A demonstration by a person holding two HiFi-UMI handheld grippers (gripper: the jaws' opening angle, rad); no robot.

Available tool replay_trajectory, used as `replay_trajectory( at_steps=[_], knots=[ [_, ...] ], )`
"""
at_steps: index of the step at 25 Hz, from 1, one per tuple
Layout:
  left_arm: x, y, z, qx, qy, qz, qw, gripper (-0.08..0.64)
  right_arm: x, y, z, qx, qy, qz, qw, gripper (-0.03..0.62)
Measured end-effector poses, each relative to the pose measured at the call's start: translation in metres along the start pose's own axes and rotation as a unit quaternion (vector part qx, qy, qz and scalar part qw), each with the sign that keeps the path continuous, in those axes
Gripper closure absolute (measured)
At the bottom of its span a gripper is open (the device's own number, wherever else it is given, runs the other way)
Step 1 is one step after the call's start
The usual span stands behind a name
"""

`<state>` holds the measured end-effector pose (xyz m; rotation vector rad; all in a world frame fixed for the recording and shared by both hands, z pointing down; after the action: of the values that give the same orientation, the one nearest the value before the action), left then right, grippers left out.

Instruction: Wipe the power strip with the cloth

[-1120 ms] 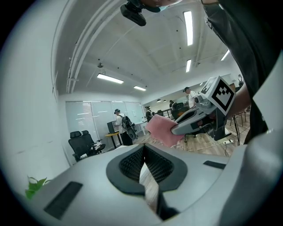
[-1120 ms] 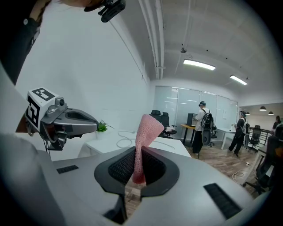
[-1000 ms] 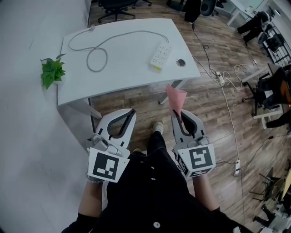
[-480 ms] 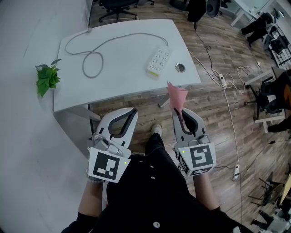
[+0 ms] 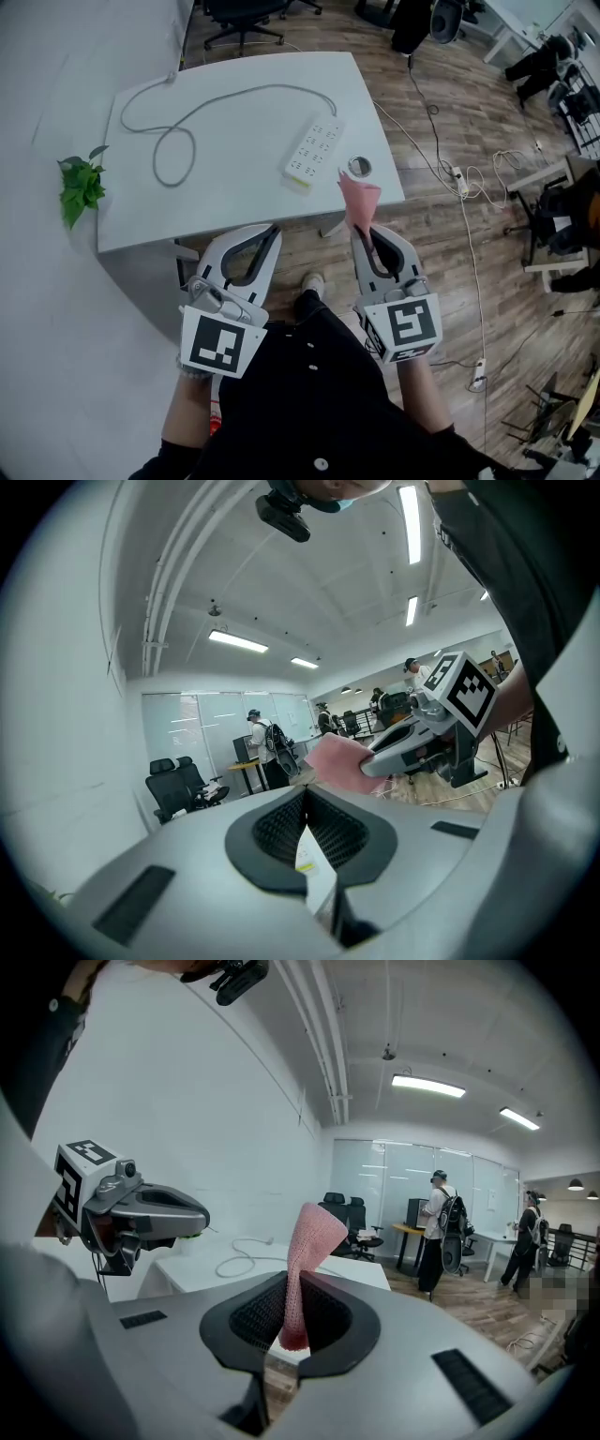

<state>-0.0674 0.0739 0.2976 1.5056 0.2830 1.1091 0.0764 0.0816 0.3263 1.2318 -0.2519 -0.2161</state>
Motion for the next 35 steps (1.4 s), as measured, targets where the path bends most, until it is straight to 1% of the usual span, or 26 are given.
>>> replay_trajectory(
  at_steps=[5, 12, 15, 17, 20, 24, 28, 35],
  knots=[
    [-0.009, -0.006, 0.043, -0.006, -0.018, -0.002, 0.9998, 0.546, 0.039, -0.016, 0.025, 0.003, -0.021, -0.007, 1.0, 0.543],
    [-0.014, -0.015, 0.097, -0.021, -0.042, -0.002, 0.9989, 0.545, 0.091, -0.03, 0.052, 0.0, -0.051, -0.015, 0.999, 0.543],
    [-0.02, -0.02, 0.117, -0.028, -0.051, -0.006, 0.9983, 0.546, 0.109, -0.036, 0.06, -0.008, -0.06, -0.02, 0.998, 0.543],
    [-0.021, -0.019, 0.125, -0.033, -0.055, -0.011, 0.9979, 0.546, 0.116, -0.038, 0.063, -0.013, -0.065, -0.023, 0.998, 0.543],
    [-0.021, -0.016, 0.133, -0.039, -0.064, -0.019, 0.997, 0.545, 0.127, -0.036, 0.065, -0.003, -0.063, -0.019, 0.998, 0.543],
    [-0.022, -0.018, 0.138, -0.033, -0.074, -0.016, 0.9966, 0.546, 0.135, -0.033, 0.068, -0.004, -0.062, -0.019, 0.998, 0.543],
    [-0.023, -0.019, 0.139, -0.035, -0.074, -0.012, 0.9965, 0.545, 0.134, -0.032, 0.068, -0.009, -0.063, -0.02, 0.998, 0.543],
    [-0.03, -0.026, 0.149, -0.027, -0.065, 0.0, 0.9975, 0.545, 0.143, -0.037, 0.07, -0.005, -0.052, -0.013, 0.999, 0.543]
  ],
)
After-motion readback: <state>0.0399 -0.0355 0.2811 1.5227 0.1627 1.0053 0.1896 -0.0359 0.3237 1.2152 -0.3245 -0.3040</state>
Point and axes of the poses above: the fingertips, and each gripper's own axes: z forward along the fingers, x to its right, y out of its underside, the point moved 3 cm from there along -z, backward along the fingers, and after that the axes turned 12 degrees about z, right-handed, at the moved point
